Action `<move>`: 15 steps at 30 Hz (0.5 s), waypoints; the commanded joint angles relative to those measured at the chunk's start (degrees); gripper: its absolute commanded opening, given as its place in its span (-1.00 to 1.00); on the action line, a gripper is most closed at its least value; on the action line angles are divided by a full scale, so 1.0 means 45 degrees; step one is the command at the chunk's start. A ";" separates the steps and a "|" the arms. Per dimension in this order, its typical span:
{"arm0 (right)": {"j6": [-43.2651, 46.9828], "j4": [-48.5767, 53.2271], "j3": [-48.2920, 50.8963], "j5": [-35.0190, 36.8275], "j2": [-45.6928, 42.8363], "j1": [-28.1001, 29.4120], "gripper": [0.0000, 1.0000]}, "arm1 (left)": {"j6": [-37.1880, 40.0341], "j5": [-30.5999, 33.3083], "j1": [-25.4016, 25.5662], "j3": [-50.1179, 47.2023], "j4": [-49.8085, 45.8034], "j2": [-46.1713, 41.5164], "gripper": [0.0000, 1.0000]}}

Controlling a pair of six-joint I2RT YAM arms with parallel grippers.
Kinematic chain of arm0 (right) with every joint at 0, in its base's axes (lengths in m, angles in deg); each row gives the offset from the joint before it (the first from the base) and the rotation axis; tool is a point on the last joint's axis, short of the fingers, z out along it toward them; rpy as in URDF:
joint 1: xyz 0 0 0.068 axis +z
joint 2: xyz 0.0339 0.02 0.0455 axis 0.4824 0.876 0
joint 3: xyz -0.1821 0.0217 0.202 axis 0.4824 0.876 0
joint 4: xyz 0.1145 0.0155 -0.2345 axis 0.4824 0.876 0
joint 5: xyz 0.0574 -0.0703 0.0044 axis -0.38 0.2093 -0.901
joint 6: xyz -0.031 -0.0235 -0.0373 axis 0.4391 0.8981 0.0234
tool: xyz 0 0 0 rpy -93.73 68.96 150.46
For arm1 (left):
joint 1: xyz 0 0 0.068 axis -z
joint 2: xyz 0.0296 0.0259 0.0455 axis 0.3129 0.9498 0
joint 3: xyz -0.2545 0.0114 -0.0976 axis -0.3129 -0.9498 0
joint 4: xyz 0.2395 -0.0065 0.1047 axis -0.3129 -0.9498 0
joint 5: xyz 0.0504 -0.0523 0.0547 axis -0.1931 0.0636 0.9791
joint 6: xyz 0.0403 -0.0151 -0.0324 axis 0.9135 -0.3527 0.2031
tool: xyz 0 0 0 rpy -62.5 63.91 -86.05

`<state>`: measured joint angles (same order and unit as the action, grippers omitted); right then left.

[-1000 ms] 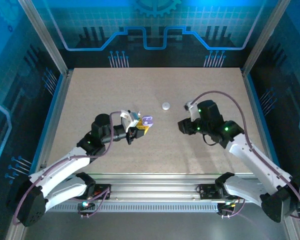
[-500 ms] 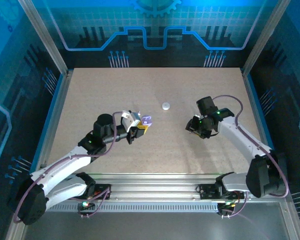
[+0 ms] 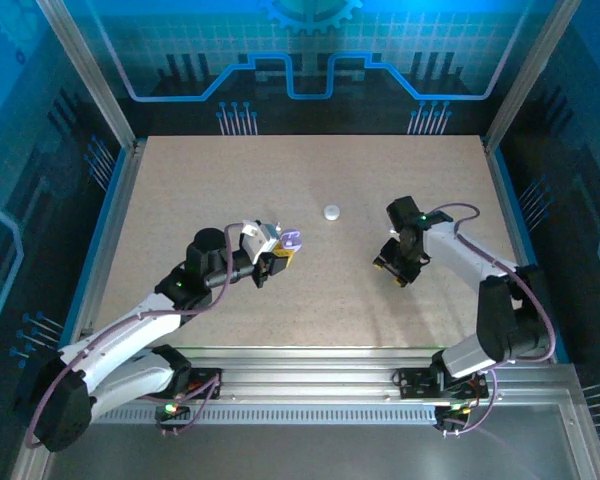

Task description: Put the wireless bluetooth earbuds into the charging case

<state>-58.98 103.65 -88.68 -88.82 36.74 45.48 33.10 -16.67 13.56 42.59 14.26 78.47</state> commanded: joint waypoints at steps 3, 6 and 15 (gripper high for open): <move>-0.0192 -0.0291 -0.0889 0.0170 0.1116 -0.0298 -0.08 | 0.0100 0.0131 0.0102 0.0035 -0.0082 -0.0253 -0.69; -0.0093 -0.0577 -0.1106 0.0176 0.1669 -0.0412 -0.08 | 0.0157 0.0166 0.0097 0.0054 -0.0139 -0.0292 -0.69; 0.0172 -0.1065 -0.1641 0.0030 0.2998 -0.0805 -0.06 | 0.0544 0.0497 0.0098 0.0172 -0.0668 -0.0458 -0.69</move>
<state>-58.67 99.15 -94.71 -88.80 48.92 42.86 33.69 -15.66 13.56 42.59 12.40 77.42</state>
